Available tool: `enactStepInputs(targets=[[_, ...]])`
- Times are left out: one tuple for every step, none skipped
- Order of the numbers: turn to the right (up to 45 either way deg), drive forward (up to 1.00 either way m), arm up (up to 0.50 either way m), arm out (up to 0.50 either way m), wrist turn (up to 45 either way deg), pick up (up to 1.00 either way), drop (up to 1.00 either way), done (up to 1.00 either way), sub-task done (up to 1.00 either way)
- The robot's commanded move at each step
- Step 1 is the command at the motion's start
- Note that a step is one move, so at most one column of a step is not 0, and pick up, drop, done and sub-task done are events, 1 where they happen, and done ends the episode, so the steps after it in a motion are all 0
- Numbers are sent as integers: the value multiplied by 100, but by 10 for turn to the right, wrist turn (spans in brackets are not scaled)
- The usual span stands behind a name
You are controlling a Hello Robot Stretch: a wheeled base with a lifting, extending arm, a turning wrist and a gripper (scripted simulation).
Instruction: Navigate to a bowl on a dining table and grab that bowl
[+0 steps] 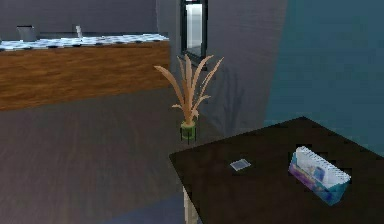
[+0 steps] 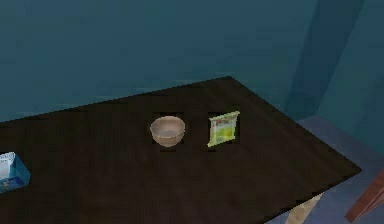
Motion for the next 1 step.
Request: enactStepInputs(targets=[[0, 0, 50, 0, 0, 0, 0, 0, 0]])
